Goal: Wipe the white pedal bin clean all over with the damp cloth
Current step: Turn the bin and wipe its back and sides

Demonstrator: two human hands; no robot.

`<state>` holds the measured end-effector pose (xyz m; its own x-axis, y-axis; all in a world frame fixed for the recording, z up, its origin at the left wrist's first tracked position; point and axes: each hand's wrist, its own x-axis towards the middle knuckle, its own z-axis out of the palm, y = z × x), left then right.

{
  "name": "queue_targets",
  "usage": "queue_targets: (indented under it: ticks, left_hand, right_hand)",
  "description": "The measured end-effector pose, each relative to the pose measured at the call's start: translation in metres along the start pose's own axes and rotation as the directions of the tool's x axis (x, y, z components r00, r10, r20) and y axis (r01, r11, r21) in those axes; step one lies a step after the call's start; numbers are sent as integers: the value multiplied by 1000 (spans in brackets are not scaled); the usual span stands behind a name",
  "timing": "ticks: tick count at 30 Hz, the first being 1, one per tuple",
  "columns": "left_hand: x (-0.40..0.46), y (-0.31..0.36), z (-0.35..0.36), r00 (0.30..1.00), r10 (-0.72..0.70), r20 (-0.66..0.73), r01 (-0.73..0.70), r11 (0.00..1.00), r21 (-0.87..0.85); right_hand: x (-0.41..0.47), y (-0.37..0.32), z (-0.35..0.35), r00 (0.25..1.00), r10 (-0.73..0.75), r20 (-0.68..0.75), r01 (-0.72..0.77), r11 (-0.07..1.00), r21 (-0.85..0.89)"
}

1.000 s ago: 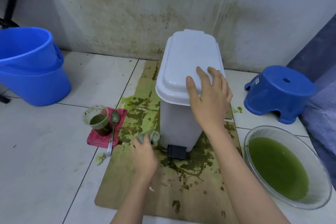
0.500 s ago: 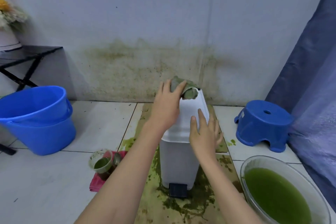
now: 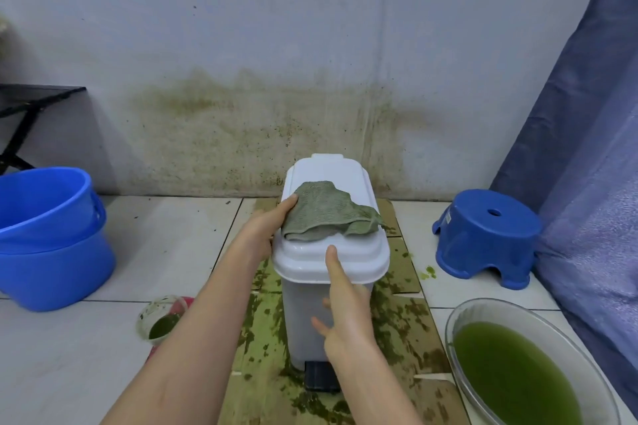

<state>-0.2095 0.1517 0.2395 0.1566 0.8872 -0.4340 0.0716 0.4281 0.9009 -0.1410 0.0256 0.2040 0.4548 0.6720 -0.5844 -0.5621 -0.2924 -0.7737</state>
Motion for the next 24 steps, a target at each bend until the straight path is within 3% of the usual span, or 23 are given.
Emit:
queue_targets:
  ticks: [3,6,9,12,14,16,19,21,23,24]
  left_hand:
    - [-6,6,-2,1000,20,14,-20,999,-43]
    - [-11,5,4,1000,13,27,-9,992,-127]
    - [-23,-11,21,998,36,44,-25,972,-233]
    - [-46,-35,41,997,64,49,-49,961,-272]
    - [-61,-50,47,990,109,87,-95,985,-146]
    - [-68,-53,42,975,174,138,-194,969,150]
    - [-55,-39,14,941,324,95,-322,775,544]
    - [-25,-20,-7,907,416,-63,-301,747,592]
    - [12,1,-25,902,392,-182,-276,846,456]
    - [26,10,-30,920,350,-178,-272,894,355]
  right_hand:
    - [5,-28,10,990,125,69,-129,990,58]
    - [16,-44,18,978,205,-46,-202,978,56]
    - [30,-50,-1,958,90,-272,-79,996,51]
    - [43,-63,-38,962,-81,-260,69,996,-54]
    - [48,-68,-54,969,-139,-203,119,987,-106]
    - [48,-69,-62,972,-177,-153,160,980,-116]
    - [46,-66,-66,959,-262,-109,255,964,-76]
    - [43,-62,-64,943,-320,-92,317,948,-39]
    - [40,-55,-58,925,-376,-58,377,926,0]
    - [39,-50,-55,912,-407,-52,408,913,1]
